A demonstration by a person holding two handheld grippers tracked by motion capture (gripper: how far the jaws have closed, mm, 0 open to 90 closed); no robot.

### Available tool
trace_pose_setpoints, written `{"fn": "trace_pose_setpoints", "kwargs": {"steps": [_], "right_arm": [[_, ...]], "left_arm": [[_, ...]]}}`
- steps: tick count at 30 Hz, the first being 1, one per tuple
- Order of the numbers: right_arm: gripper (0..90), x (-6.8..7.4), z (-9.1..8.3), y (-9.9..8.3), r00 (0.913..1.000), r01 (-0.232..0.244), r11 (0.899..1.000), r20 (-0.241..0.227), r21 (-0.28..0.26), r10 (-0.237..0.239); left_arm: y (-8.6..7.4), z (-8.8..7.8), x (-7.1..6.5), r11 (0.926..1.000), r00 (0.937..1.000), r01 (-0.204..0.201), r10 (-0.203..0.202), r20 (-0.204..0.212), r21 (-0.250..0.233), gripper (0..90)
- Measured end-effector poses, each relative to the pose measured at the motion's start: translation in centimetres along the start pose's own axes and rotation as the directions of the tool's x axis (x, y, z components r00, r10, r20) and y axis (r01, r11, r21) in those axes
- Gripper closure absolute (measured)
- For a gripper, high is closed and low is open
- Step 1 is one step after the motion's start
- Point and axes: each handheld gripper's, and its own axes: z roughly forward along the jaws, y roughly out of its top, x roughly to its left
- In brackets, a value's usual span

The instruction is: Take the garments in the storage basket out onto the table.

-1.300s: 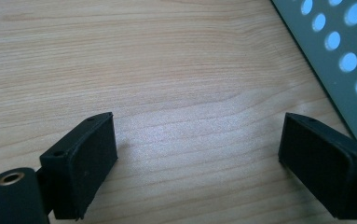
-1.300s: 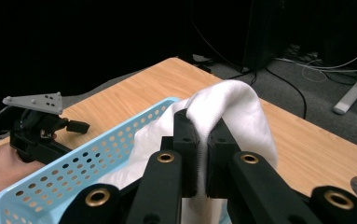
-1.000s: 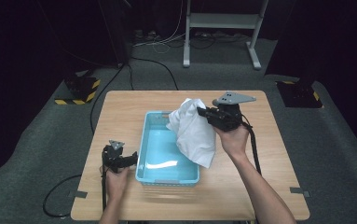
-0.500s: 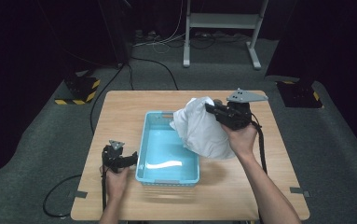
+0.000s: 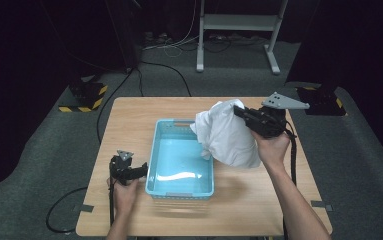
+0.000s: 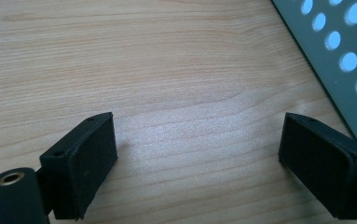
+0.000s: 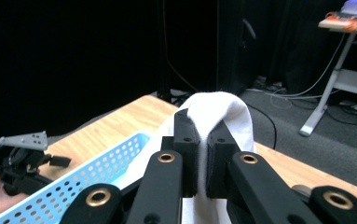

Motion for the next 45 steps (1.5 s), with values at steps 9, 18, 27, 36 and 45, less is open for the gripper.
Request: {"fn": "trace_pose_setpoints", "kwargs": {"steps": [9, 18, 27, 36, 45], "right_arm": [[85.5, -0.9, -2.1, 0.6, 0.9989, 0.007, 0.999, 0.047, -0.043, -0.005], [85.6, -1.8, -3.7, 0.7, 0.9961, 0.01, 0.998, 0.089, -0.068, -0.004], [85.6, -2.6, -4.7, 0.5, 0.9937, 0.005, 0.998, 0.112, -0.066, 0.003], [85.5, -3.1, -4.5, -0.3, 0.9932, -0.01, 0.999, 0.116, -0.04, 0.014], [85.3, -3.5, -3.6, -1.6, 0.993, -0.033, 0.999, 0.114, -0.004, 0.033]], "left_arm": [[0.0, 0.0, 0.0, 1.0, 1.0, -0.001, 0.001, 0.0, 0.0, 11.3], [0.0, 0.0, 0.0, 1.0, 1.0, -0.001, 0.001, 0.0, 0.001, 11.3], [0.0, 0.0, 0.0, 1.0, 1.0, -0.001, 0.001, -0.001, 0.001, 11.3], [0.0, 0.0, 0.0, 1.0, 1.0, -0.001, 0.001, 0.0, 0.001, 11.3], [0.0, 0.0, 0.0, 1.0, 1.0, -0.001, 0.001, 0.0, 0.001, 11.3]]}}
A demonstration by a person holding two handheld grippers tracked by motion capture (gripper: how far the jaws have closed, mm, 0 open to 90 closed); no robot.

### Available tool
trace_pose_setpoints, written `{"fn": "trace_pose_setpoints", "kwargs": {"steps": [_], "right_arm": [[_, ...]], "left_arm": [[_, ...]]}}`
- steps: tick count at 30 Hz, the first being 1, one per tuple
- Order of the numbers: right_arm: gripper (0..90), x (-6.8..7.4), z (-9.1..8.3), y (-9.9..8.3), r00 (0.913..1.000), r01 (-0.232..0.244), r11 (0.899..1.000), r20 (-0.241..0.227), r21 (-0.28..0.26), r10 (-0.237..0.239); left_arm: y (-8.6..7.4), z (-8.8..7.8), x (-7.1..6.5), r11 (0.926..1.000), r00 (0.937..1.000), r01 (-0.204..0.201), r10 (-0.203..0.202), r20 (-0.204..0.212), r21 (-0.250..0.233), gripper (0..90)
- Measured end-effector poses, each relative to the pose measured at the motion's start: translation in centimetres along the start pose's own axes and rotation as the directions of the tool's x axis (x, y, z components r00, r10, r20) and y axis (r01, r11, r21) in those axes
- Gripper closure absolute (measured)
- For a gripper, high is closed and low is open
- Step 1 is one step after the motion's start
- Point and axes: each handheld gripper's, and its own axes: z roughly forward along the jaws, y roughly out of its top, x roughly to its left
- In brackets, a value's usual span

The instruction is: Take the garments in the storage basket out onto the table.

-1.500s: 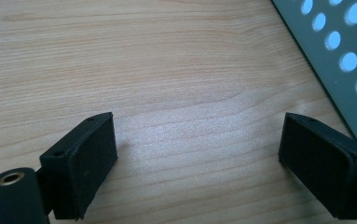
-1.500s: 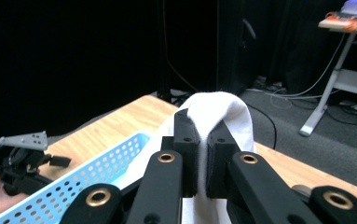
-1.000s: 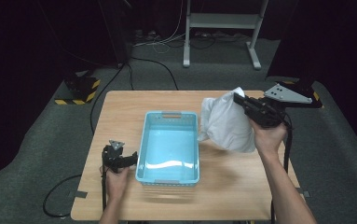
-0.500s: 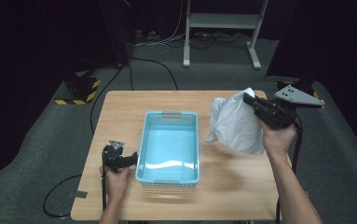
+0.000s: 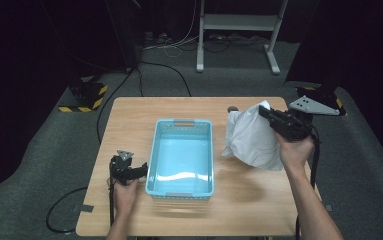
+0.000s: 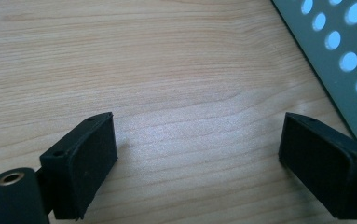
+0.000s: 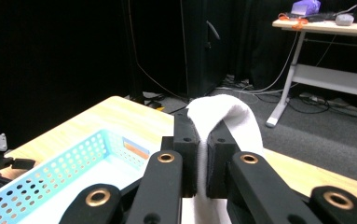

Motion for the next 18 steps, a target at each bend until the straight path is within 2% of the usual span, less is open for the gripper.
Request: {"fn": "trace_pose_setpoints", "kwargs": {"steps": [18], "right_arm": [[85.3, 0.7, 1.9, -1.2, 0.9998, 0.017, 0.998, -0.01, 0.054, -0.017]], "left_arm": [[0.0, 0.0, 0.0, 1.0, 1.0, 0.001, -0.001, 0.0, 0.0, 11.4]]}}
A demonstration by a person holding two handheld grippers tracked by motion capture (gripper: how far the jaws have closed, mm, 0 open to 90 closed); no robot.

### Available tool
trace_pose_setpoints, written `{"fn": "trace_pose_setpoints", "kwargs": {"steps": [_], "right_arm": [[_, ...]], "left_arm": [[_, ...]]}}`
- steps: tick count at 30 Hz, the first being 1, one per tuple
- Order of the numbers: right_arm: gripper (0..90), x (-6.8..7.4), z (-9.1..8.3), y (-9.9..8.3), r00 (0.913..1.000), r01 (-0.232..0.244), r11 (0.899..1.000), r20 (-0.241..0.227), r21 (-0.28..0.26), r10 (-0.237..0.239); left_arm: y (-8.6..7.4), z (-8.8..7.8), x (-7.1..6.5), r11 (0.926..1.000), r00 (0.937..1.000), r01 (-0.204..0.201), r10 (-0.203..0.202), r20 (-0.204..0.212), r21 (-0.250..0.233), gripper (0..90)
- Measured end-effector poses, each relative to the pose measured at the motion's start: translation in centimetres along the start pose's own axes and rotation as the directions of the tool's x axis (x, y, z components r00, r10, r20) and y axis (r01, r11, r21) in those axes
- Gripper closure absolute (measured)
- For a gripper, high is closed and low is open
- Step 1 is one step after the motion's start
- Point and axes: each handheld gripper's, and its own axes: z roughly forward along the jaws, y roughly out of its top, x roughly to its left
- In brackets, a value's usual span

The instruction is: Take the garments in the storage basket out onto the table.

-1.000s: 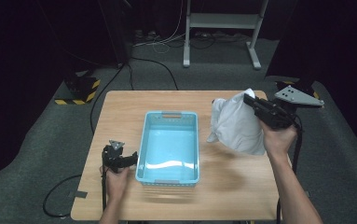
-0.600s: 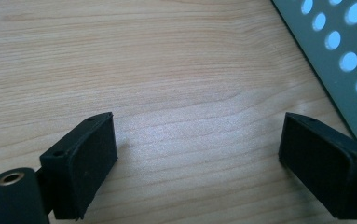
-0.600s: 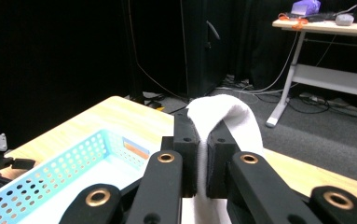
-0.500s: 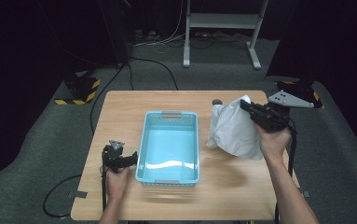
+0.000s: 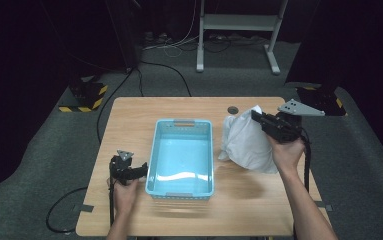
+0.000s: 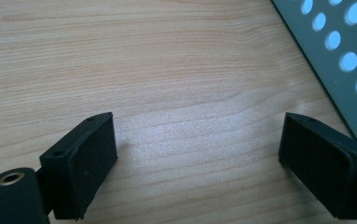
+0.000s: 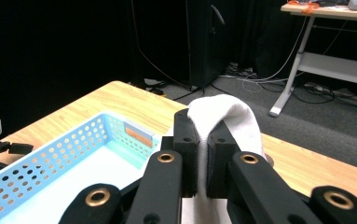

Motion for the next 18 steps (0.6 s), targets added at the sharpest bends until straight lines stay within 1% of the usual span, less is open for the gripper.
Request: {"fn": "trace_pose_setpoints", "kwargs": {"steps": [7, 10, 18], "right_arm": [[85.2, 0.4, 0.7, -0.3, 1.0, 0.004, 1.0, -0.006, 0.021, -0.004], [85.2, 0.5, 1.2, -0.6, 0.9999, 0.011, 0.999, -0.006, 0.039, -0.011], [85.2, 0.5, 2.2, -1.6, 1.0, 0.001, 0.997, -0.008, 0.076, 0.0]], "left_arm": [[0.0, 0.0, 0.0, 1.0, 1.0, -0.001, 0.001, 0.0, 0.0, 11.4], [0.0, 0.0, 0.0, 1.0, 1.0, -0.001, 0.001, 0.0, 0.0, 11.4], [0.0, 0.0, 0.0, 1.0, 1.0, 0.0, 0.0, 0.001, 0.0, 11.4]]}}
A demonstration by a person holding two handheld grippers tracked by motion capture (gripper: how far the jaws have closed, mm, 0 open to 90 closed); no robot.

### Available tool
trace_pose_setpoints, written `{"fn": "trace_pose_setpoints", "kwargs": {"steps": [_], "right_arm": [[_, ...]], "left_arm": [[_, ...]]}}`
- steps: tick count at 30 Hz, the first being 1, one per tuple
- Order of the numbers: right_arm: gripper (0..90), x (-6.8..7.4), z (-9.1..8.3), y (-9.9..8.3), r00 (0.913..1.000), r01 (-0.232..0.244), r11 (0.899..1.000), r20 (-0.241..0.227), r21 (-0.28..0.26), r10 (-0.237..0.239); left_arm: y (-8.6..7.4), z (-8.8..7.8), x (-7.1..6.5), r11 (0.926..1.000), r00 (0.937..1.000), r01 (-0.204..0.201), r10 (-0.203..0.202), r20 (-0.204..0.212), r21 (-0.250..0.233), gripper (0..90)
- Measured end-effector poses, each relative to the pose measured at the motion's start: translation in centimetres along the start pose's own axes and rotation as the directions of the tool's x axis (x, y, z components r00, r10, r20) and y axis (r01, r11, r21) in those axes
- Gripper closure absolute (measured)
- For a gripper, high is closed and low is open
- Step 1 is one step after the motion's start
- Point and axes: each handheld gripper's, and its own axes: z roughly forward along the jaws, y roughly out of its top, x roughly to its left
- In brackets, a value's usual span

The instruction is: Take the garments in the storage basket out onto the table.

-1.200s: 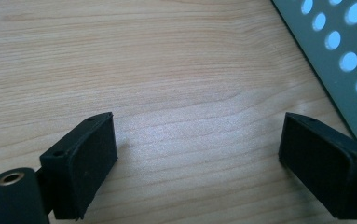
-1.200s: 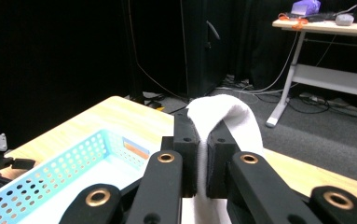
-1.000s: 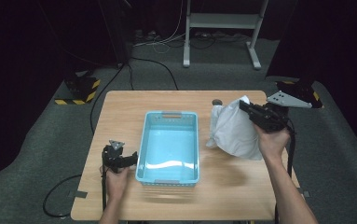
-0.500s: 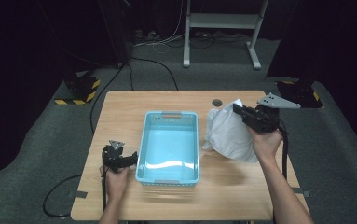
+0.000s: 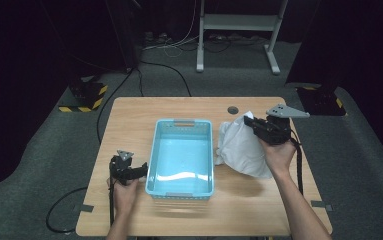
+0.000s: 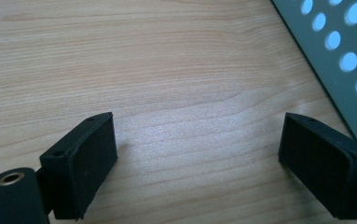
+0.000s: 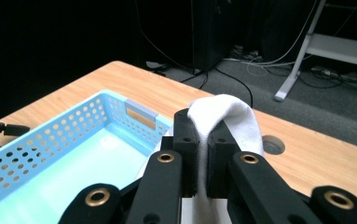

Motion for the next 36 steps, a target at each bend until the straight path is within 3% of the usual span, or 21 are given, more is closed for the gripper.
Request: {"fn": "trace_pose_setpoints", "kwargs": {"steps": [14, 22, 36], "right_arm": [[85.1, 0.0, 1.8, -1.8, 0.9986, -0.039, 0.998, -0.035, 0.052, 0.041], [85.1, 0.3, 2.2, -2.0, 0.9989, -0.028, 0.997, -0.035, 0.066, 0.03], [85.0, -0.2, 3.1, -3.4, 0.9965, -0.071, 0.992, -0.038, 0.101, 0.075]], "left_arm": [[0.0, 0.0, 0.0, 1.0, 1.0, 0.0, 0.0, 0.0, 0.0, 11.3], [0.0, 0.0, 0.0, 1.0, 1.0, 0.0, 0.0, 0.0, 0.0, 11.3], [0.0, 0.0, 0.0, 1.0, 1.0, -0.001, 0.001, 0.0, 0.0, 11.3]]}}
